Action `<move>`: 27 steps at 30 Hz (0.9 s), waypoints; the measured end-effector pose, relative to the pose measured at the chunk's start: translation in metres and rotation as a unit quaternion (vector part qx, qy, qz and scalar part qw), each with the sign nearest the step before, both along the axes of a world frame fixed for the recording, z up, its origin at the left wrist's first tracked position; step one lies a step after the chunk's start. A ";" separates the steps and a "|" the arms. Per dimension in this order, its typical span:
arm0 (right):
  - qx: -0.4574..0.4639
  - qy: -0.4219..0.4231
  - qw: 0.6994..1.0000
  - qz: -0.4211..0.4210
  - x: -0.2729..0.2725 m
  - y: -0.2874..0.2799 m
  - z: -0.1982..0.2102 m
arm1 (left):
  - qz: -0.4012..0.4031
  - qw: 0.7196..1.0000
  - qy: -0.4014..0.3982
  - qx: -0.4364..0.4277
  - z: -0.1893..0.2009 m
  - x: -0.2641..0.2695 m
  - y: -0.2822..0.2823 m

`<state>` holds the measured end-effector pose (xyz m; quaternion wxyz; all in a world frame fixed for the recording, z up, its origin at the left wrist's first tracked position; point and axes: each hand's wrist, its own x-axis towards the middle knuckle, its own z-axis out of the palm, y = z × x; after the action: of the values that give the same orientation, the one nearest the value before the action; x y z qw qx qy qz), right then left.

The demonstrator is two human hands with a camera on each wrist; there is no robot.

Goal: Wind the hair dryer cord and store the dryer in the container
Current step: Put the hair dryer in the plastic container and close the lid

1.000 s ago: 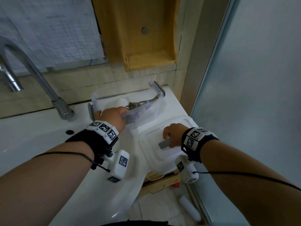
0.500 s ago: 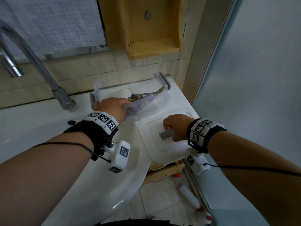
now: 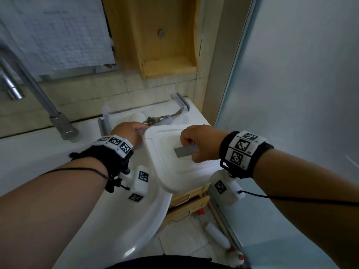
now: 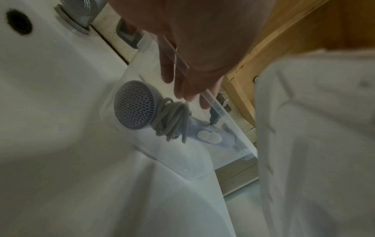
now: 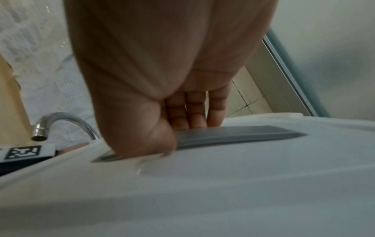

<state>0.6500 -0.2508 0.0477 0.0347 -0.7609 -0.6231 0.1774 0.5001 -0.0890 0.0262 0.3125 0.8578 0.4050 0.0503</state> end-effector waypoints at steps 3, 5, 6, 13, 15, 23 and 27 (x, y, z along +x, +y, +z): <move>0.015 -0.010 1.000 0.000 -0.007 -0.001 0.014 | -0.010 0.999 0.030 0.034 0.007 -0.004 -0.008; 0.023 -0.019 1.000 -0.001 -0.009 0.000 0.021 | -0.009 0.996 0.076 0.046 0.009 -0.005 -0.015; 0.029 -0.025 0.999 -0.001 -0.011 0.001 0.024 | -0.001 0.994 0.093 0.057 0.011 -0.008 -0.019; 0.070 -0.032 0.996 -0.034 -0.012 0.008 0.048 | 0.018 0.993 0.104 0.055 0.008 -0.017 -0.038; 0.060 -0.044 0.997 -0.033 -0.013 0.016 0.052 | 0.021 0.996 0.077 0.047 0.008 -0.021 -0.038; 0.021 -0.095 0.995 -0.012 -0.013 0.069 0.057 | 0.112 0.990 -0.073 0.032 0.003 -0.048 -0.017; -0.023 -0.119 0.993 0.006 -0.016 0.092 0.048 | 0.158 0.984 -0.073 -0.047 0.002 -0.051 -0.011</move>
<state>0.6336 -0.1583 0.0954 -0.0583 -0.7733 -0.6234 0.1004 0.4496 -0.1004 0.0286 0.3694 0.7615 0.5134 0.1421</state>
